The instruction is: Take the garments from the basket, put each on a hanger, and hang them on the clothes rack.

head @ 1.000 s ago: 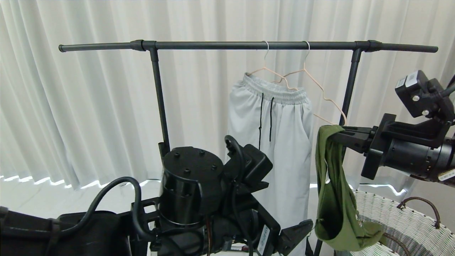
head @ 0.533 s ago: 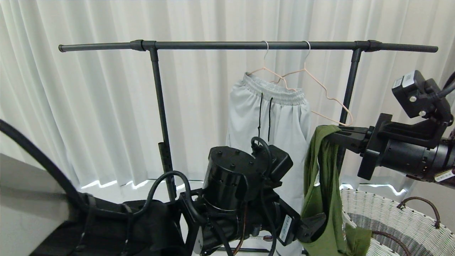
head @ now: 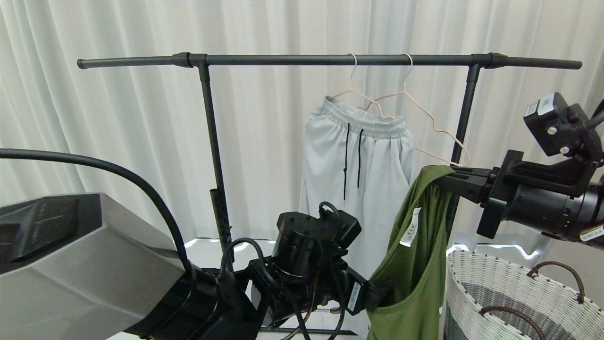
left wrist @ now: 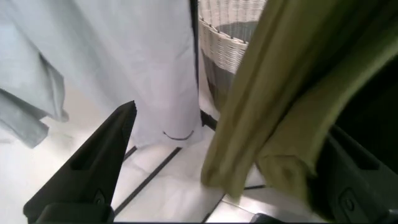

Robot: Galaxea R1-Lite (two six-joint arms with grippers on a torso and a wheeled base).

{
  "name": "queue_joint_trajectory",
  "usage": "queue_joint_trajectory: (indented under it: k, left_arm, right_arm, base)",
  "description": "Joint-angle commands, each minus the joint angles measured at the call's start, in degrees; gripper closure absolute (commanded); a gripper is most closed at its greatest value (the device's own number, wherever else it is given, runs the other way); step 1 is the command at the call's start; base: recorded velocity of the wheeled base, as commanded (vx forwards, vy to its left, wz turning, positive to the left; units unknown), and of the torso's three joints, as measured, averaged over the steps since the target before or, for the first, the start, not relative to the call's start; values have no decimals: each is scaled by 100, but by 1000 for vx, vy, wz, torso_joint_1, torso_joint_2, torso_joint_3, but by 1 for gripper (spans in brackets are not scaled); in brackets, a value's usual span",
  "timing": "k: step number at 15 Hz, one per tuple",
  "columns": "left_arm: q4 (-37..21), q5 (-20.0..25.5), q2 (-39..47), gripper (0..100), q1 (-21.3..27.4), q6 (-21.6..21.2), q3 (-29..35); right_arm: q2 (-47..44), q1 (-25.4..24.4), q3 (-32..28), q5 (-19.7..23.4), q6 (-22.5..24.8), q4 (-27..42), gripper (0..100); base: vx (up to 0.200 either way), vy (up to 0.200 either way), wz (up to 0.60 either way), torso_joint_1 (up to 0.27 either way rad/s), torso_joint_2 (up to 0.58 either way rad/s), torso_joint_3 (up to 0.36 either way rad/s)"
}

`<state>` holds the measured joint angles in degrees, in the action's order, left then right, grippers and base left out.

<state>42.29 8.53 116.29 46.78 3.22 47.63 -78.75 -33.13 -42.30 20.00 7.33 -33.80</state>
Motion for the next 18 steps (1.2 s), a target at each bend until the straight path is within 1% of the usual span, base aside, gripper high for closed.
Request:
queue_joint_trajectory:
  k: [1, 3, 5, 7, 8, 9, 11, 12, 16, 17, 18]
  left_arm:
    - [166, -1, 17, 0, -72, -5, -289]
    - [192, -18, -9, 0, -160, -14, -439]
    - [227, -133, -106, 0, -239, -5, -483]
    - [447, -150, -124, 0, -274, -14, -562]
    - [798, -177, -159, 0, -292, -32, -781]
    - [992, -177, -168, 0, -301, -85, -922]
    - [1396, -291, -159, 0, -459, -331, -1212]
    - [1519, -344, -150, 0, -503, -436, -1300]
    - [1844, -361, -168, 0, -573, -454, -1388]
    - [1932, -388, -168, 100, -573, -454, -1441]
    - [1976, -388, -159, 100, -573, -454, -1449]
  right_arm:
    - [9, 0, -6, 3, 6, -3, 100]
    - [9, 0, -6, 3, 6, -3, 100]
    - [9, 0, -6, 3, 14, -3, 100]
    - [9, 0, -6, 3, 14, -3, 100]
    - [9, 26, -15, 3, 14, -3, 100]
    - [18, 70, -6, -5, 14, -3, 100]
    - [26, 114, -6, -5, 14, -3, 100]
    - [44, 114, 3, -14, 14, -3, 100]
    - [35, 114, 3, -14, 23, -3, 100]
    - [44, 114, 3, -23, 14, -3, 100]
    - [44, 114, 11, -23, 14, -3, 100]
  base:
    - [0, 0, 0, 0, 0, 0]
    - [0, 0, 0, 0, 0, 0]
    - [0, 0, 0, 0, 0, 0]
    - [0, 0, 0, 0, 0, 0]
    - [0, 0, 0, 0, 0, 0]
    - [0, 0, 0, 0, 0, 0]
    - [0, 0, 0, 0, 0, 0]
    - [0, 0, 0, 0, 0, 0]
    - [0, 0, 0, 0, 0, 0]
    - [0, 0, 0, 0, 0, 0]
    - [0, 0, 0, 0, 0, 0]
